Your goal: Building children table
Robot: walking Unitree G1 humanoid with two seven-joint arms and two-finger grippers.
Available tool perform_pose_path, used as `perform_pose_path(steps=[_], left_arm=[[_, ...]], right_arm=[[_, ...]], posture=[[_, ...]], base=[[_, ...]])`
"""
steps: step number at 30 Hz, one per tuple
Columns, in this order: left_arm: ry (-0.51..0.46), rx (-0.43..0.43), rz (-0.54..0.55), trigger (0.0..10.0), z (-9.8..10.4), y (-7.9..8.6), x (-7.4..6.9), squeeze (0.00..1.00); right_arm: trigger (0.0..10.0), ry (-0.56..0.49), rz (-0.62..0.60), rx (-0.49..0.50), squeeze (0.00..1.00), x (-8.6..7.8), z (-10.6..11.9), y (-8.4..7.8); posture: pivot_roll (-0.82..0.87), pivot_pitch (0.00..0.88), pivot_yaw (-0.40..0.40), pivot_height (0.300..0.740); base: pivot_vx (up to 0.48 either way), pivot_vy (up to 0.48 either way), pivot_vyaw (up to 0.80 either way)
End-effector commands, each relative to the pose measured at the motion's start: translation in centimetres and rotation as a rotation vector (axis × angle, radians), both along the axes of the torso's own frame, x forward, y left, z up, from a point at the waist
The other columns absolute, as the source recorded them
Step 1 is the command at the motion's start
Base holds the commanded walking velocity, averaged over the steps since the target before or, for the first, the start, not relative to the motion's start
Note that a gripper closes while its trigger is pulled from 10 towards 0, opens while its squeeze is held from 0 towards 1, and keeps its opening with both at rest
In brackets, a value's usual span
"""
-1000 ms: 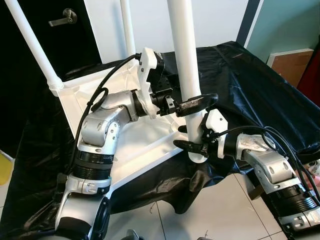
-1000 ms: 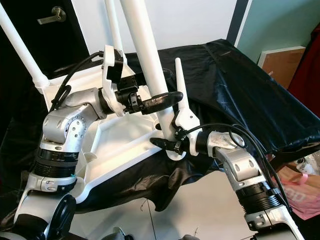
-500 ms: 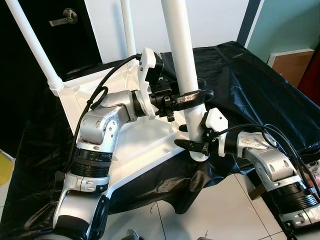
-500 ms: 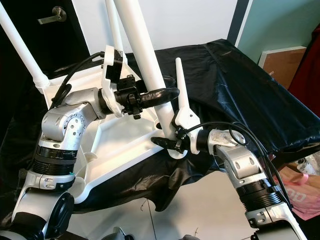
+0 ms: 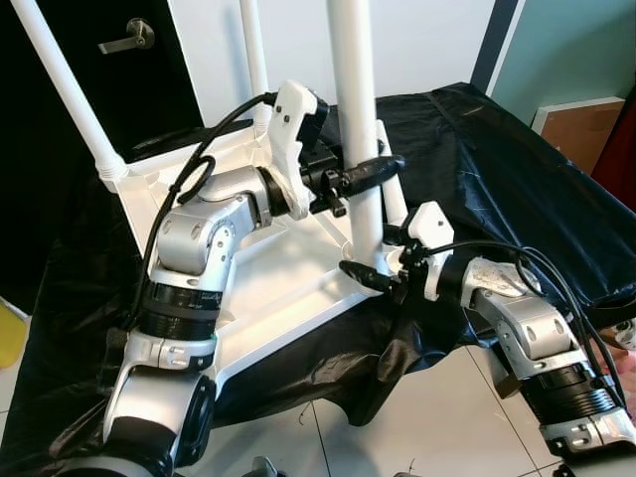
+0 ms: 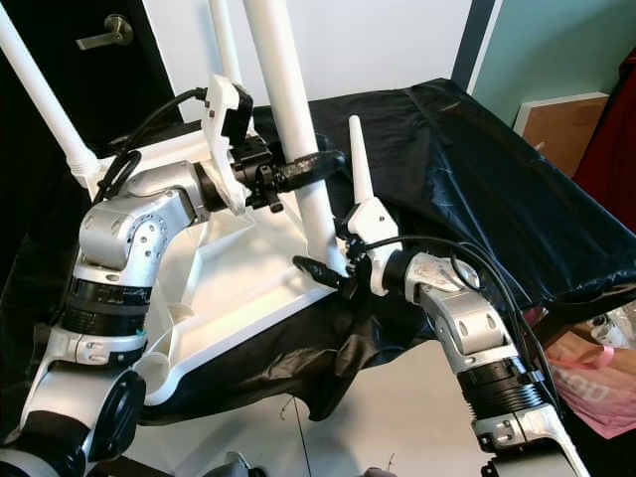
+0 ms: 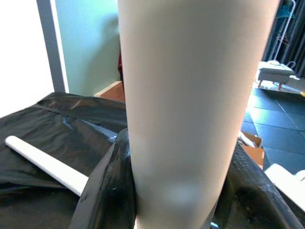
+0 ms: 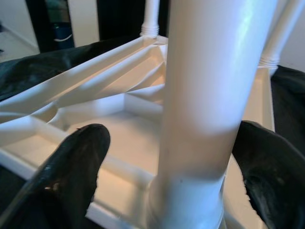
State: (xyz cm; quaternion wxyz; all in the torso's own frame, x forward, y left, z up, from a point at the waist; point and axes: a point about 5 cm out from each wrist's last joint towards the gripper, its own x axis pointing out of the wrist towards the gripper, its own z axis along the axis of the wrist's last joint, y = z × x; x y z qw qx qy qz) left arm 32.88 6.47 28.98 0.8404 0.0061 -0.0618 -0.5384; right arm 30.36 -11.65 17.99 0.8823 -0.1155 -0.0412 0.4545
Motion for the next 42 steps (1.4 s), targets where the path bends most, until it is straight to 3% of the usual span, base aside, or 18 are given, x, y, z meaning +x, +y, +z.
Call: perform_pose_path(steps=[1,2,5,6,7,8,12,14,17,23,30,33,40,41,42], left_arm=[[0.002,-0.011,0.082,10.0,0.7,0.4,0.6,0.0],[0.026,-0.03,0.147,10.0,1.0,0.9,1.2,0.0],[0.049,-0.06,0.203,10.0,1.5,1.3,1.7,0.0],[0.069,-0.09,0.25,10.0,2.0,1.6,2.1,0.0],[0.069,-0.09,0.25,10.0,2.0,1.6,2.1,0.0],[0.074,-0.113,0.295,10.0,2.5,1.6,2.3,0.0],[0.061,-0.139,0.337,10.0,3.3,1.2,2.3,0.0],[0.061,-0.139,0.337,10.0,3.3,1.2,2.3,0.0],[0.049,-0.153,0.364,10.0,3.6,0.1,1.9,0.0],[0.09,-0.186,0.323,10.0,3.6,-2.2,0.8,0.0],[0.092,-0.18,0.315,10.0,3.7,-3.2,0.5,0.0],[0.095,-0.184,0.301,10.0,4.1,-4.3,0.2,0.0],[0.097,-0.188,0.311,10.0,4.3,-4.5,0.1,0.0],[0.098,-0.189,0.314,10.0,4.3,-4.5,0.0,0.0],[0.098,-0.189,0.314,10.0,4.3,-4.5,0.0,0.0]], right_arm=[[10.0,-0.018,-0.013,0.003,1.0,-0.1,0.0,0.1],[10.0,-0.026,-0.047,0.023,1.0,0.0,0.1,0.4],[10.0,-0.033,-0.082,0.039,1.0,0.2,0.1,0.6],[10.0,-0.04,-0.126,0.039,0.89,0.4,-0.1,0.8],[10.0,-0.04,-0.126,0.039,0.89,0.4,-0.1,0.8],[10.0,-0.054,-0.199,0.043,0.0,0.8,-0.3,1.1],[10.0,-0.089,-0.326,0.052,0.0,1.4,-0.6,1.7],[10.0,-0.089,-0.326,0.052,0.0,1.4,-0.6,1.7],[10.0,-0.111,-0.453,0.069,0.0,2.3,-0.4,1.9],[10.0,-0.128,-0.564,0.093,0.0,3.7,0.3,1.9],[10.0,-0.164,-0.587,0.084,0.0,4.3,0.9,2.3],[10.0,-0.209,-0.592,0.078,0.0,5.3,1.8,3.3],[10.0,-0.234,-0.598,0.081,0.0,5.6,2.2,3.7],[9.0,-0.231,-0.598,0.08,0.0,5.6,2.1,3.7],[9.0,-0.231,-0.598,0.08,0.0,5.6,2.1,3.7]], posture=[[-0.11,0.0,0.035,0.74],[-0.11,0.0,0.035,0.74],[-0.1,0.0,0.033,0.74],[-0.1,0.0,0.03,0.74],[-0.1,0.0,0.03,0.74],[-0.1,0.0,0.024,0.74],[-0.1,0.0,0.025,0.74],[-0.1,0.0,0.025,0.74],[-0.1,0.0,0.026,0.74],[-0.1,0.0,0.025,0.74],[-0.09,0.0,0.022,0.74],[-0.08,0.0,0.02,0.74],[-0.08,0.0,0.016,0.74],[-0.08,0.0,0.016,0.74],[-0.08,0.0,0.016,0.74]], base=[[0.0,0.0,0.0],[0.0,0.0,0.0],[0.0,0.0,0.0],[0.0,0.0,0.0],[0.0,0.0,0.0],[0.0,0.0,0.0],[0.0,0.0,0.0],[0.0,0.0,0.0],[0.0,0.0,0.0],[0.0,0.0,0.0],[0.0,0.0,0.0],[0.0,0.0,0.0],[0.0,0.0,0.0],[0.0,0.0,0.0],[0.0,0.0,0.0]])
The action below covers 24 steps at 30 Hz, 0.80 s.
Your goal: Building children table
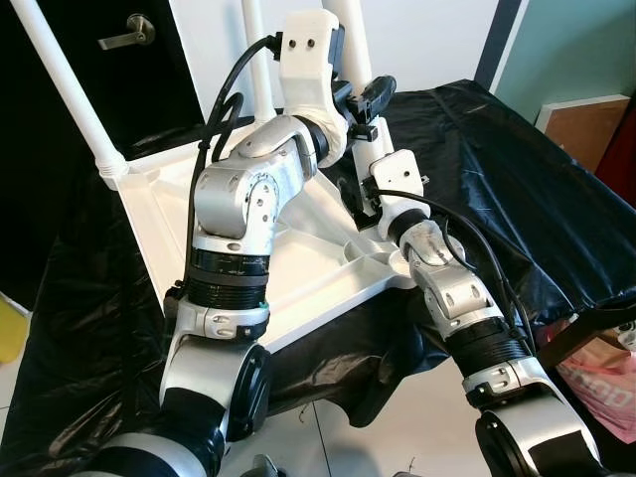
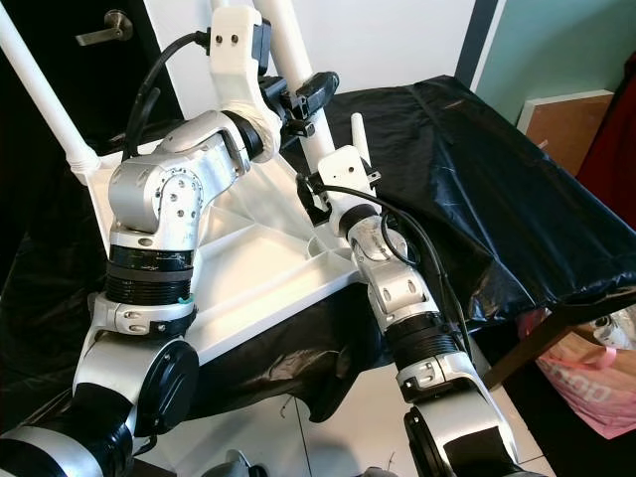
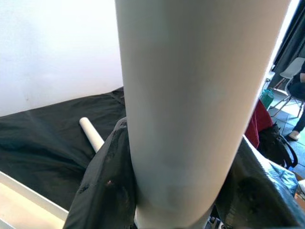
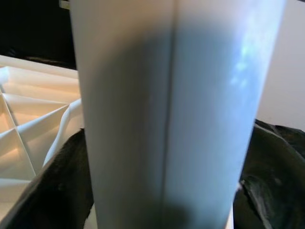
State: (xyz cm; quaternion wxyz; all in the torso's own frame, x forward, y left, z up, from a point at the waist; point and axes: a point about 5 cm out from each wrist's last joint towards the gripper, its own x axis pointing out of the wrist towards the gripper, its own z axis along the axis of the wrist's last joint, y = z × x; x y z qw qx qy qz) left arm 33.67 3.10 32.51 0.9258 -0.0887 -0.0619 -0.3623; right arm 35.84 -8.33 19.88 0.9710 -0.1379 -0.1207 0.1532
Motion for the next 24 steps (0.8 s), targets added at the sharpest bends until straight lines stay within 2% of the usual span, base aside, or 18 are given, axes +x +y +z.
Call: perform_pose_path(steps=[1,4,5,6,7,17,18,19,20,21,22,24], left_arm=[[-0.019,-0.009,-0.06,10.0,0.79,-1.13,-0.78,0.0],[-0.019,-0.012,-0.059,10.0,0.82,-1.14,-0.79,0.0],[-0.021,-0.013,-0.059,10.0,0.86,-1.16,-0.82,0.0],[-0.021,-0.013,-0.059,10.0,0.86,-1.16,-0.82,0.0],[-0.023,-0.014,-0.059,10.0,0.9,-1.22,-0.85,0.0],[-0.026,-0.015,-0.059,10.0,0.96,-1.37,-0.95,0.0],[-0.036,-0.013,-0.058,10.0,1.01,-1.39,-0.97,0.0],[-0.074,-0.008,-0.064,10.0,1.15,-1.37,-1.15,0.0],[-0.074,-0.008,-0.064,10.0,1.15,-1.37,-1.15,0.0],[-0.09,-0.014,-0.075,10.0,1.2,-1.36,-1.27,0.89],[-0.096,-0.029,-0.093,10.0,1.2,-1.34,-1.41,1.0],[-0.098,-0.037,-0.105,10.0,1.19,-1.33,-1.5,1.0]], right_arm=[[4.1,-0.003,0.008,-0.003,0.0,0.12,0.05,0.44],[4.1,-0.002,0.008,-0.004,0.0,0.12,-0.04,0.45],[1.2,0.001,0.009,-0.003,0.0,0.15,-0.15,0.47],[1.2,0.001,0.009,-0.003,0.0,0.15,-0.15,0.47],[0.0,0.009,0.008,0.001,0.0,0.2,-0.29,0.42],[0.0,0.03,-0.019,0.031,0.0,0.45,-0.72,0.2],[0.7,0.028,-0.026,0.035,0.0,0.51,-0.7,0.14],[10.0,0.031,-0.035,0.044,0.0,0.6,-0.67,0.04],[10.0,0.031,-0.035,0.044,0.0,0.6,-0.67,0.04],[10.0,0.032,-0.041,0.049,0.0,0.66,-0.64,-0.05],[10.0,0.033,-0.045,0.054,0.0,0.71,-0.61,-0.12],[10.0,0.034,-0.047,0.06,0.0,0.75,-0.59,-0.17]], posture=[[-0.08,0.0,0.016,0.74],[-0.08,0.0,0.016,0.74],[-0.08,0.0,0.014,0.74],[-0.08,0.0,0.014,0.74],[-0.08,0.0,0.014,0.74],[-0.08,0.0,0.014,0.74],[-0.08,0.0,0.016,0.74],[-0.08,0.0,0.016,0.74],[-0.08,0.0,0.016,0.74],[-0.08,0.001,0.016,0.74],[-0.08,0.001,0.016,0.74],[-0.08,0.001,0.015,0.74]], base=[[0.0,0.0,0.0],[0.0,0.0,0.0],[0.0,0.0,0.0],[0.0,0.0,0.0],[0.0,0.0,0.0],[0.0,0.0,0.0],[0.0,0.0,0.0],[0.0,0.0,0.0],[0.0,0.0,0.0],[0.0,0.0,0.0],[0.0,0.0,0.0],[0.0,0.0,0.0]])
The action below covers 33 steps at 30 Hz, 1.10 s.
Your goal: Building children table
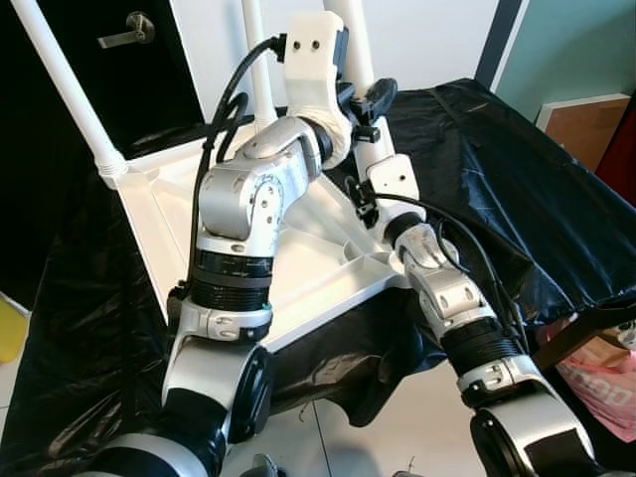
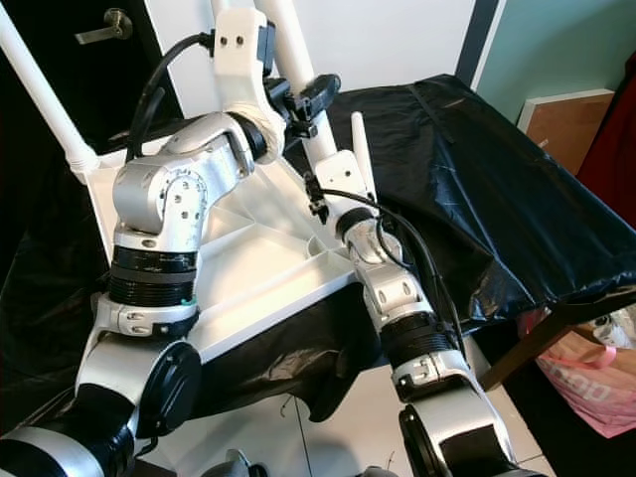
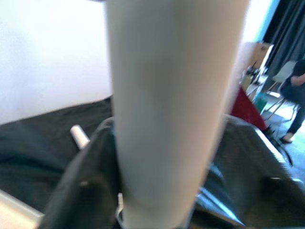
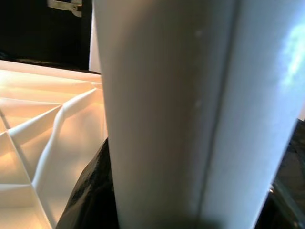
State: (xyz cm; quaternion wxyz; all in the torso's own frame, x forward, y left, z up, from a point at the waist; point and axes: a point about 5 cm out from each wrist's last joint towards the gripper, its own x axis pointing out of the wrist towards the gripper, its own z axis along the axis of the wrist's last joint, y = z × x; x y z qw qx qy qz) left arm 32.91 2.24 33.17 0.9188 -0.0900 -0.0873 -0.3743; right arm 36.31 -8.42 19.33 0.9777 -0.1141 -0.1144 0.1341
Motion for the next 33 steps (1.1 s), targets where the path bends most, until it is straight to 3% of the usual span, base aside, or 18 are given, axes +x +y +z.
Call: perform_pose_path(steps=[1,4,5,14,18,26,31,33], left_arm=[[-0.049,-0.015,-0.082,10.0,0.5,-0.5,-0.7,1.0],[-0.063,-0.002,-0.073,10.0,0.5,-0.4,-0.7,1.0],[-0.073,0.013,-0.051,10.0,0.5,-0.4,-0.7,0.0],[-0.099,0.037,0.003,10.0,0.0,0.2,-0.4,0.0],[-0.122,0.061,0.045,10.0,-0.9,1.4,-0.2,0.0],[-0.144,0.093,0.082,10.0,-2.0,2.3,0.0,0.0],[-0.135,0.128,0.111,10.0,-3.3,2.7,0.2,0.0],[-0.127,0.167,0.136,10.0,-4.7,3.1,0.3,0.0]], right_arm=[[10.0,0.018,-0.012,0.009,0.0,0.3,0.0,-0.1],[10.0,0.036,-0.017,0.057,0.0,0.4,0.0,-0.2],[10.0,0.042,-0.023,0.077,0.0,0.4,0.0,-0.3],[10.0,0.056,-0.063,0.131,0.0,0.6,-0.1,-1.1],[10.0,0.038,-0.103,0.137,0.0,0.6,-0.2,-1.8],[10.0,0.023,-0.138,0.144,0.0,0.4,-0.3,-2.5],[10.0,0.039,-0.161,0.172,0.0,0.2,-0.8,-3.3],[10.0,0.059,-0.17,0.203,0.0,-0.1,-1.4,-4.0]], posture=[[-0.08,0.001,0.015,0.74],[-0.08,0.002,0.015,0.74],[-0.08,0.002,0.015,0.74],[-0.08,0.002,0.021,0.74],[-0.08,0.002,0.031,0.74],[-0.08,0.003,0.031,0.74],[-0.08,0.004,0.03,0.74],[-0.08,0.004,0.03,0.74]], base=[[0.0,0.0,0.0],[0.0,0.0,0.0],[0.0,0.0,0.0],[0.0,0.0,0.0],[0.0,0.0,0.0],[0.0,0.0,0.0],[0.0,0.0,0.0],[0.0,0.0,0.0]])
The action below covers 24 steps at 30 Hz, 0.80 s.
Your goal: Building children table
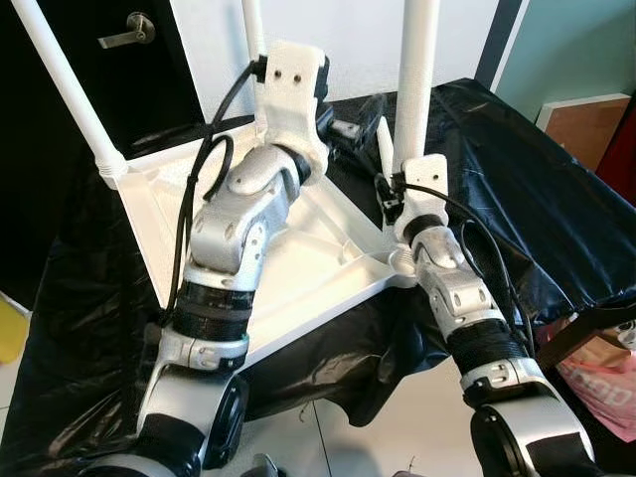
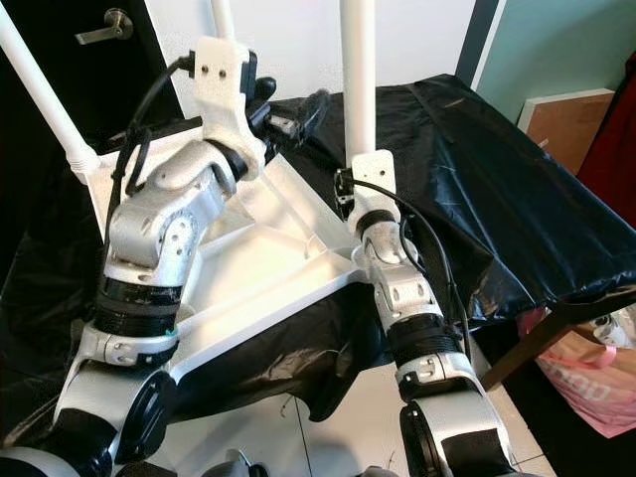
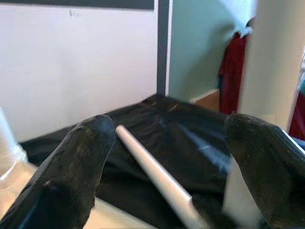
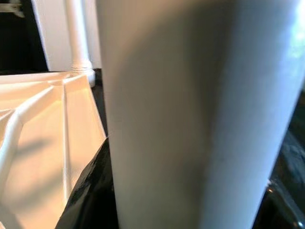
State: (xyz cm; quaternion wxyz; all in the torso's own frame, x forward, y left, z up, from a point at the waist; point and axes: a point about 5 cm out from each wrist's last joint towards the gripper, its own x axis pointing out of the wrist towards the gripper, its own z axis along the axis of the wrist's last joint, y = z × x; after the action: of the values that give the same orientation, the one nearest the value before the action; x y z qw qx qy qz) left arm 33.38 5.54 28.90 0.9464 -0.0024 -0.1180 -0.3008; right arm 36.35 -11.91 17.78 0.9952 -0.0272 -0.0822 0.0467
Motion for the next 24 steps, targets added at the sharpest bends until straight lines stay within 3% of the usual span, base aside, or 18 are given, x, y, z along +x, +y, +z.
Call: perform_pose_path(steps=[1,10,14,17,24], left_arm=[[-0.012,0.054,-0.031,10.0,-1.0,0.0,-0.2,0.0],[-0.015,0.123,-0.024,10.0,-3.5,0.7,-0.7,0.0],[-0.015,0.147,-0.059,10.0,-4.5,0.4,-1.1,0.0],[-0.031,0.177,-0.148,10.0,-5.5,-0.4,-2.3,0.0],[-0.037,0.193,-0.196,10.0,-6.0,-1.0,-3.0,0.0]], right_arm=[[10.0,-0.007,-0.015,0.02,0.0,-0.3,-0.1,-0.8],[10.0,0.03,-0.032,0.028,0.0,-1.1,-1.8,-1.8],[10.0,0.035,-0.037,0.019,0.0,-1.3,-2.3,-2.1],[10.0,0.036,-0.023,0.0,0.0,-1.5,-2.8,-2.2],[10.0,0.041,-0.01,0.002,0.0,-1.7,-3.2,-2.1]], posture=[[-0.08,0.004,0.031,0.74],[-0.09,0.007,0.03,0.74],[-0.09,0.007,0.03,0.74],[-0.09,0.01,0.031,0.74],[-0.09,0.014,0.029,0.74]], base=[[0.0,0.0,0.0],[0.0,0.0,0.0],[0.0,0.0,0.0],[0.0,0.0,0.0],[0.0,0.0,0.0]])
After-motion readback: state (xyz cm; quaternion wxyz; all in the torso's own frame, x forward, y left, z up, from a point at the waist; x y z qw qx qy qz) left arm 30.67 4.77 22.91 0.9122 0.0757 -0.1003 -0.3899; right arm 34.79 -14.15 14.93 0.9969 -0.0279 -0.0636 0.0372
